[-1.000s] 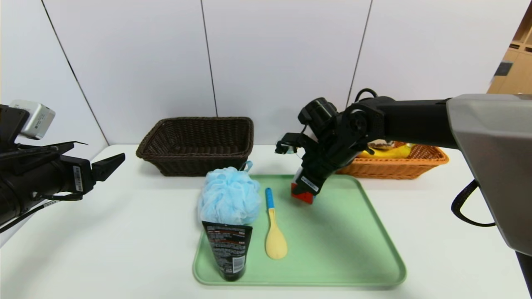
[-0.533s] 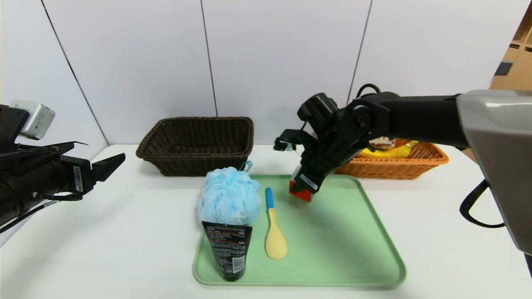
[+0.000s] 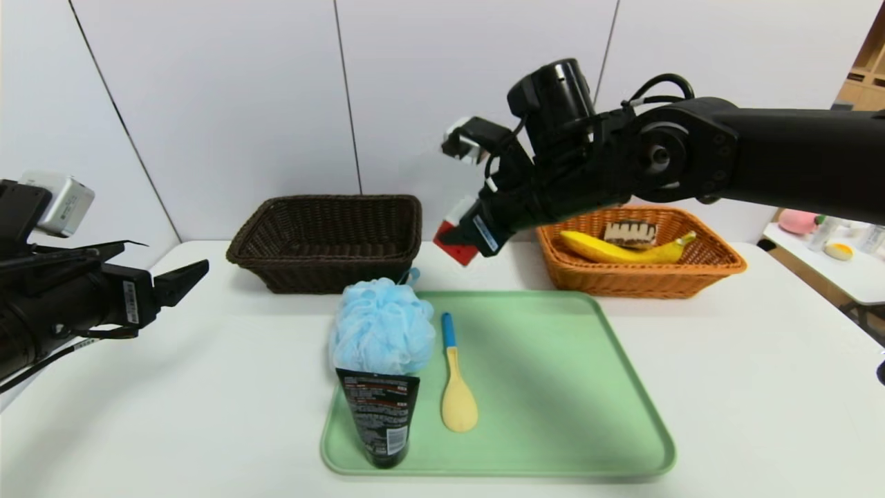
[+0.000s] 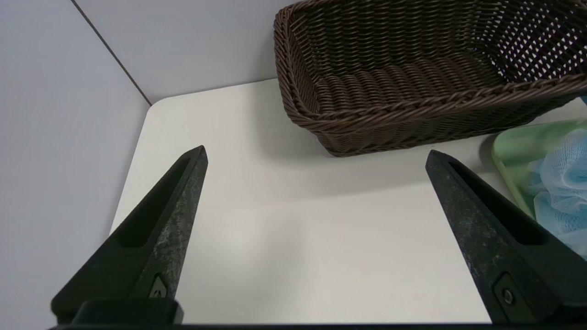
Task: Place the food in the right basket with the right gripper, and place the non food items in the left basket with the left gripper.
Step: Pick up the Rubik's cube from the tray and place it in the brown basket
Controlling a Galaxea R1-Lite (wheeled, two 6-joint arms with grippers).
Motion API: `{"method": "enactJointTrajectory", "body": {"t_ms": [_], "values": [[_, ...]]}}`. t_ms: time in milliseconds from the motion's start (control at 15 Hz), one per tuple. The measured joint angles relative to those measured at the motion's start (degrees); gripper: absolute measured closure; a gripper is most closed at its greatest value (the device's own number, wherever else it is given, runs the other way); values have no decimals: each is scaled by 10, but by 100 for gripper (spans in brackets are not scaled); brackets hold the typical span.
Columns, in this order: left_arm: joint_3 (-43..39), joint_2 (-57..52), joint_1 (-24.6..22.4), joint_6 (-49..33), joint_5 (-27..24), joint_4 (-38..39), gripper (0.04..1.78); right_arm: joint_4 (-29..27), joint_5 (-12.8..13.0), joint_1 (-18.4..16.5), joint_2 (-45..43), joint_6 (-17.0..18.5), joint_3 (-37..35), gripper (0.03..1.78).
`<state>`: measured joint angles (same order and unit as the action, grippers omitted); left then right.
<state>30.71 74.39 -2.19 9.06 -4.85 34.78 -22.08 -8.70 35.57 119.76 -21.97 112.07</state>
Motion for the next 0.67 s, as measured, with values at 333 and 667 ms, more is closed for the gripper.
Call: {"method": "enactJointTrajectory", "body": {"t_ms": [333, 667], "values": [[-6, -3, 1, 2, 0, 0, 13, 275, -1, 21, 60, 90, 0, 84], [-7, -8, 6, 1, 0, 1, 13, 471, -15, 37, 147, 135, 4, 84]]}}
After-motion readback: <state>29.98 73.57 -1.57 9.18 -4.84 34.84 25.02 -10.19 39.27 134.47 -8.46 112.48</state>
